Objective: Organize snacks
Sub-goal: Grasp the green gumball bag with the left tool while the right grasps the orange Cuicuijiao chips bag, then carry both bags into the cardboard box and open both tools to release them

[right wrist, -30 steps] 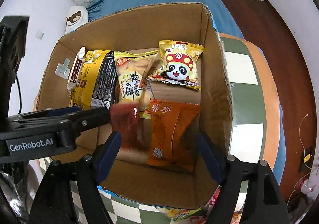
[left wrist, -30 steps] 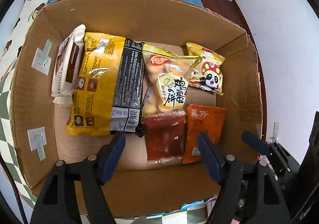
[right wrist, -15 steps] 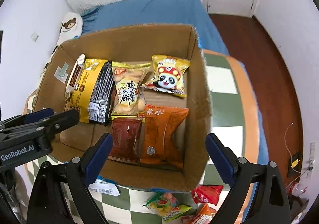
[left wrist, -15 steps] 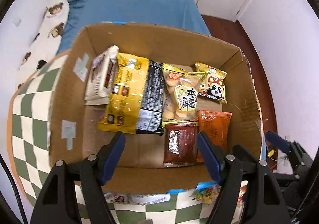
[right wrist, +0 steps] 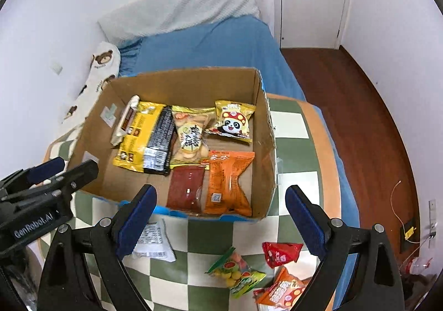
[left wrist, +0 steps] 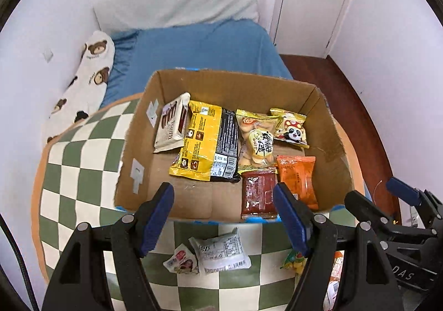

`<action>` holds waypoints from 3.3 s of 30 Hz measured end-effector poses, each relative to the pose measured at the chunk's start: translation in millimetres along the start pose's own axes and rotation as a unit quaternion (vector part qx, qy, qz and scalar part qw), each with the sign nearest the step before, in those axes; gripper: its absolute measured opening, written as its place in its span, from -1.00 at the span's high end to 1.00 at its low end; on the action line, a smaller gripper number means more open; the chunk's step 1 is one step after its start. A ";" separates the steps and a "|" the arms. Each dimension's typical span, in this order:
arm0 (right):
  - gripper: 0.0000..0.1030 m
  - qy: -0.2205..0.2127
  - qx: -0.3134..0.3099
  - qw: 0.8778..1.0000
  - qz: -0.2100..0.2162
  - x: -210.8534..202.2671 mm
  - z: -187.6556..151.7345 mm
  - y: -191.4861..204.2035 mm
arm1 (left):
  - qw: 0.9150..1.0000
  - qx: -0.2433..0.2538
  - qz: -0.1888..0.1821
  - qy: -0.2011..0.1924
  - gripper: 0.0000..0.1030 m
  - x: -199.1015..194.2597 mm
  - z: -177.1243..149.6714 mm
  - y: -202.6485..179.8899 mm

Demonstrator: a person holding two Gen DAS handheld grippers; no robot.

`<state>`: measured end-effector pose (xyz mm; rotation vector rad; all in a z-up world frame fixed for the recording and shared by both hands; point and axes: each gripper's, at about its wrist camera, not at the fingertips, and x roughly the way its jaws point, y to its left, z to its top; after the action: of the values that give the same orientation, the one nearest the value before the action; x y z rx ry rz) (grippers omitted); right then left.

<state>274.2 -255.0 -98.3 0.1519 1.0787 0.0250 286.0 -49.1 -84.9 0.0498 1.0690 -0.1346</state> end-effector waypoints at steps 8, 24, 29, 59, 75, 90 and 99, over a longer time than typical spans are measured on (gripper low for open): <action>-0.87 -0.012 0.011 1.000 0.018 -36.8 -27.6 1.8 | 1.000 -0.006 -0.019 0.002 -0.41 -23.4 -32.6 -3.2; -0.60 0.130 0.201 0.971 -0.001 36.3 -166.3 -157.6 | 0.944 -0.054 -0.110 0.307 -0.41 151.7 -134.0 -112.7; -0.60 0.127 0.207 0.970 -0.003 40.2 -175.0 -175.9 | 0.930 -0.101 -0.095 0.339 -0.41 191.9 -136.2 -134.7; -0.40 0.308 -0.051 0.950 -0.009 133.0 -159.6 -119.8 | 0.958 0.068 -0.003 0.280 -0.11 153.2 -233.2 -132.1; -0.33 0.277 0.027 0.960 -0.011 131.2 -158.0 -135.9 | 0.960 0.065 0.004 0.271 -0.03 172.7 -212.8 -116.4; -0.10 0.253 0.042 0.966 -0.014 130.4 -174.5 -128.5 | 0.959 0.075 -0.024 0.271 0.12 145.4 -204.0 -121.9; -0.09 0.176 0.083 0.978 0.068 60.4 -128.7 -111.2 | 0.970 0.043 -0.102 0.216 0.12 65.2 -134.7 -90.3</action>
<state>183.6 -344.9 -225.9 0.3832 1.4237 0.0878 187.5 -130.0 -204.6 0.0488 1.5023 -0.3692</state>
